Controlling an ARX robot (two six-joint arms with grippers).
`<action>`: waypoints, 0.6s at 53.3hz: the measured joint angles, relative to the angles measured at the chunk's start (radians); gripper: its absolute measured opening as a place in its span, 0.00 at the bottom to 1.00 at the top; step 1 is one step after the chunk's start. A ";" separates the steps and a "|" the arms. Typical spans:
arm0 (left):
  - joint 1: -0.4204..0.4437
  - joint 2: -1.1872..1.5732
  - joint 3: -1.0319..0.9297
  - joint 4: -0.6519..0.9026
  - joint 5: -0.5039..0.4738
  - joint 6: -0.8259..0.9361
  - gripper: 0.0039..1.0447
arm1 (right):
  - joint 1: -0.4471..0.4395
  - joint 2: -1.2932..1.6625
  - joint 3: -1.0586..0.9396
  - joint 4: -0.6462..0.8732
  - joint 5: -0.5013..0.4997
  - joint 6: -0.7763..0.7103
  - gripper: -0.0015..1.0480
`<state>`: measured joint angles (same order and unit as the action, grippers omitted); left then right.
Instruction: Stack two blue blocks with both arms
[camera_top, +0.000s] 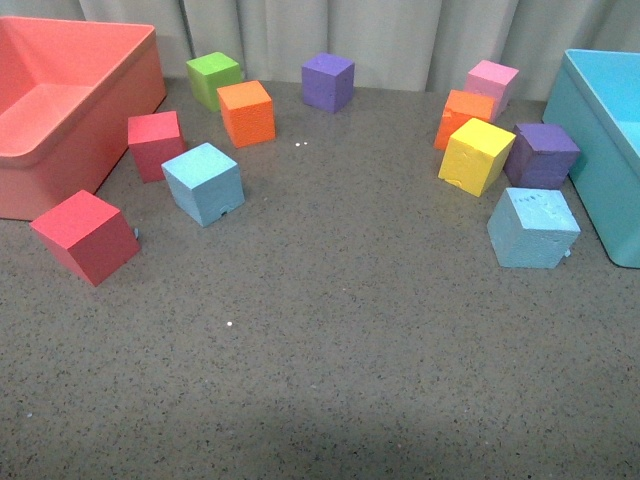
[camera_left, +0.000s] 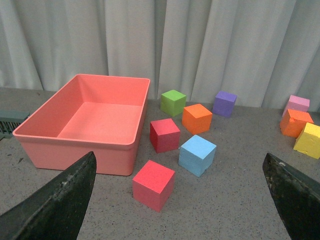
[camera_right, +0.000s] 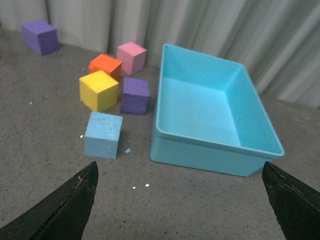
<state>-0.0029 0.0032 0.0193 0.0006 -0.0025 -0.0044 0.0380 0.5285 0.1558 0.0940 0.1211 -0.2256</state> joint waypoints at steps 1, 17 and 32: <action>0.000 0.000 0.000 0.000 0.000 0.000 0.94 | 0.000 0.084 0.025 0.026 -0.016 0.006 0.91; 0.000 0.000 0.000 0.000 0.000 0.000 0.94 | 0.024 1.142 0.615 -0.081 -0.113 0.247 0.91; 0.000 0.000 0.000 0.000 0.000 0.000 0.94 | 0.073 1.397 0.824 -0.146 -0.122 0.317 0.91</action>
<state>-0.0029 0.0032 0.0193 0.0006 -0.0025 -0.0044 0.1108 1.9259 0.9798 -0.0525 -0.0013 0.0917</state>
